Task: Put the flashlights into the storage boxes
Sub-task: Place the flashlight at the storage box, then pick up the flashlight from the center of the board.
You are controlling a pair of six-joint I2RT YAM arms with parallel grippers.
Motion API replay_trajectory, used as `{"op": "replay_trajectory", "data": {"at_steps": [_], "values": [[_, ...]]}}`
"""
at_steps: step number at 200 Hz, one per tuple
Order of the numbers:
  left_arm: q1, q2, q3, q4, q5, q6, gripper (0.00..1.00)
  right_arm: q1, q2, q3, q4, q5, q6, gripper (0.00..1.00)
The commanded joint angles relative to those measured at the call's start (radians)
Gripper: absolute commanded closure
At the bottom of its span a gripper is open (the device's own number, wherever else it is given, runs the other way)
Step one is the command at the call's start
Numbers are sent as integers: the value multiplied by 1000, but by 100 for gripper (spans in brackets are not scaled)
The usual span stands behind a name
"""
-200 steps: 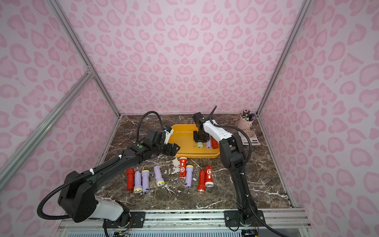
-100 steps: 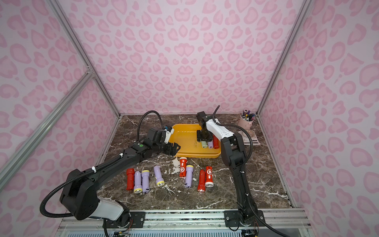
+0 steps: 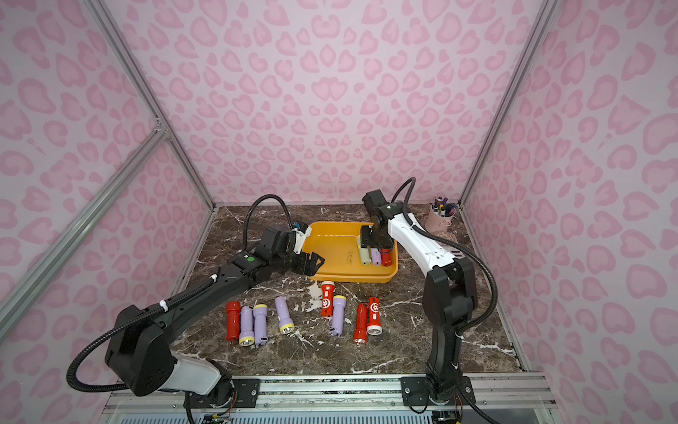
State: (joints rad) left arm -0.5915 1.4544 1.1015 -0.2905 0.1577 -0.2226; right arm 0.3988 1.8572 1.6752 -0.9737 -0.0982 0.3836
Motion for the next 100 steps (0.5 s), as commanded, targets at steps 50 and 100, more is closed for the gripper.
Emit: {"op": "replay_trajectory", "data": {"at_steps": [50, 100], "values": [[-202, -65, -52, -23, -74, -77, 13, 85, -346, -538, 113, -25, 118, 44], [-376, -110, -99, -40, -182, -178, 13, 114, -506, -762, 184, -59, 176, 44]]}}
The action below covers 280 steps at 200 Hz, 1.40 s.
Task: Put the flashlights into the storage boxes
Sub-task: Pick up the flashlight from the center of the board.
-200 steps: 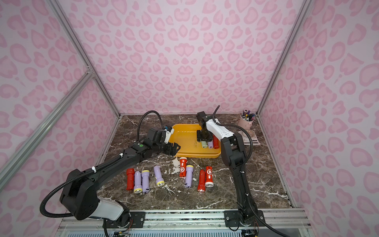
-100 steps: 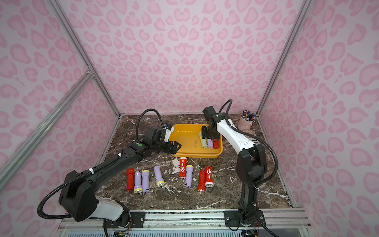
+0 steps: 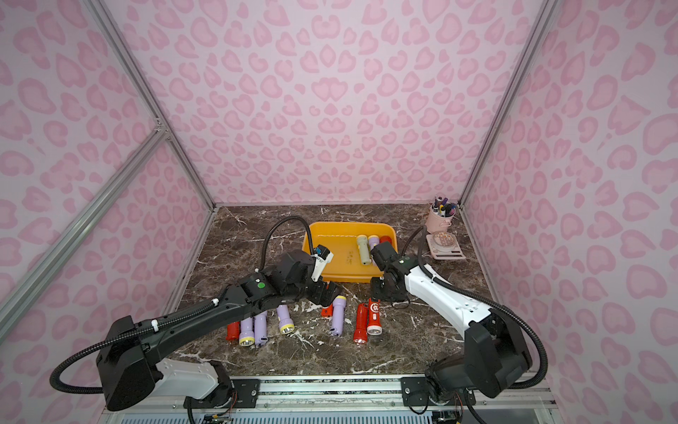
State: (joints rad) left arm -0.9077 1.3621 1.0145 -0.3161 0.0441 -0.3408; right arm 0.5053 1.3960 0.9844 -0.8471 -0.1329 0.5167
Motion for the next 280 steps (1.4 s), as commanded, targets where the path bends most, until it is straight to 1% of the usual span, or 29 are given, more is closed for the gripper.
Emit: {"op": "replay_trajectory", "data": {"at_steps": [1, 28, 58, 100, 121, 177, 194, 210, 244, 260, 280], "values": [[-63, -19, -13, -16, -71, -62, 14, 7, -47, -75, 59, -25, 43, 44], [-146, -43, -25, -26, -130, -110, 14, 15, -103, -162, 100, -43, 57, 44], [-229, -69, -29, -58, -193, -147, 14, 21, -123, -208, 138, -61, 66, 44], [-292, -103, -24, -132, -271, -181, 14, 22, -89, -249, 216, -74, 77, 44], [-299, -133, -36, -144, -292, -196, 14, 22, -46, -242, 250, -74, 70, 44], [-301, -203, -74, -175, -346, -205, 13, 22, 62, -200, 267, -68, 54, 44], [-301, -211, -86, -174, -352, -205, 13, 22, 94, -196, 263, -60, 52, 47], [-301, -213, -93, -172, -356, -202, 13, 22, 112, -196, 261, -56, 55, 52], [-299, -205, -103, -162, -367, -177, 13, 22, 122, -184, 230, -41, 60, 61], [-294, -198, -105, -156, -370, -161, 12, 22, 115, -156, 189, -28, 59, 63], [-266, -189, -106, -144, -364, -143, 12, 21, 85, -94, 121, -6, 56, 65]]}}
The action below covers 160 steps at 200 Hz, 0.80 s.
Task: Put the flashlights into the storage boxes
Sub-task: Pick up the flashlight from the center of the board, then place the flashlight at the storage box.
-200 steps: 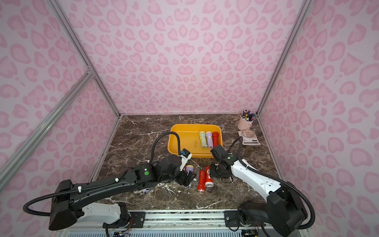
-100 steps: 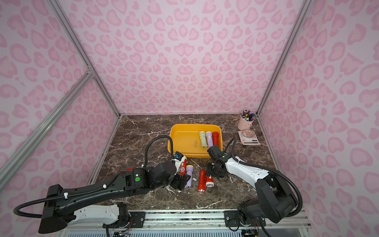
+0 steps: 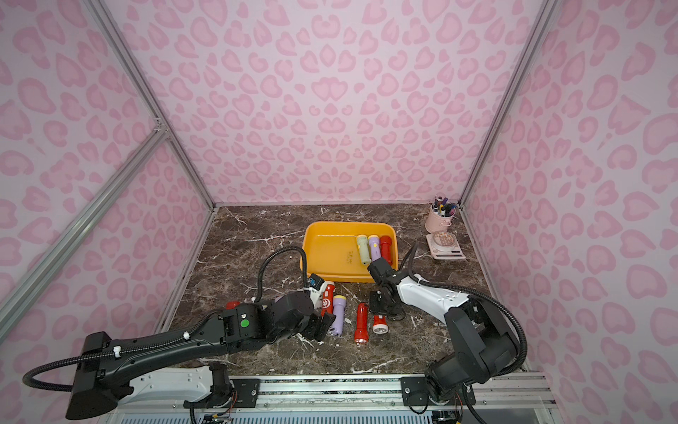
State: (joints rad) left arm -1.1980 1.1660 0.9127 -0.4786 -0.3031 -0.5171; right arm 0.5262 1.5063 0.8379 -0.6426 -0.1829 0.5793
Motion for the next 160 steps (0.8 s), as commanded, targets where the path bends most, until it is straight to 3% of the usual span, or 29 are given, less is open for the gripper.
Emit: {"op": "replay_trajectory", "data": {"at_steps": [1, 31, 64, 160], "values": [[26, 7, -6, 19, -15, 34, 12, 1, -27, 54, -87, 46, -7, 65], [102, 10, -19, 72, 36, 83, 12, 0, -36, 205, -184, 69, -23, 65], [191, 36, -15, 109, 91, 158, 12, -3, 62, 415, -247, 79, -54, 65], [457, 121, 64, 160, 253, 314, 12, -46, 681, 1183, -385, 75, -181, 65]]}}
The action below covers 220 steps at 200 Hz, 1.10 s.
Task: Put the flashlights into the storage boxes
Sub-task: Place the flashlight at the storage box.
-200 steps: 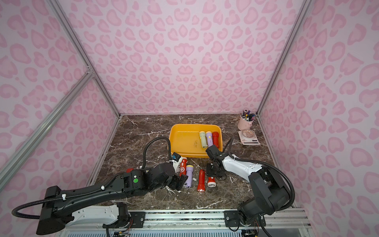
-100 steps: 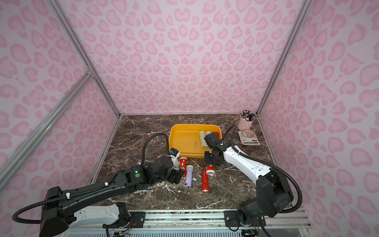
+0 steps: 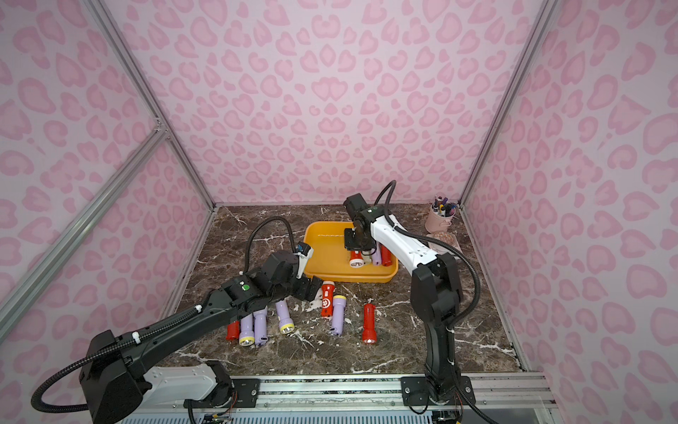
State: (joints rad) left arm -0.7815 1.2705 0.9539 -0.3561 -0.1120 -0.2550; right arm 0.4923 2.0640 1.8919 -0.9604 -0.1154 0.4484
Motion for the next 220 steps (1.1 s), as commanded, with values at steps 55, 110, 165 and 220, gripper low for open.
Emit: {"op": "replay_trajectory", "data": {"at_steps": [55, 110, 165, 220], "values": [[122, 52, 48, 48, 124, 82, 12, -36, 439, 516, -214, 0, -87, 65], [171, 62, 47, 57, 146, 77, 13, -69, 497, 541, -217, -12, -93, 63], [175, 81, 65, 61, 150, 63, 13, -81, 496, 539, -218, -22, -106, 55], [174, 87, 84, 54, 153, 54, 13, -83, 383, 515, -238, -10, -128, 50]]}}
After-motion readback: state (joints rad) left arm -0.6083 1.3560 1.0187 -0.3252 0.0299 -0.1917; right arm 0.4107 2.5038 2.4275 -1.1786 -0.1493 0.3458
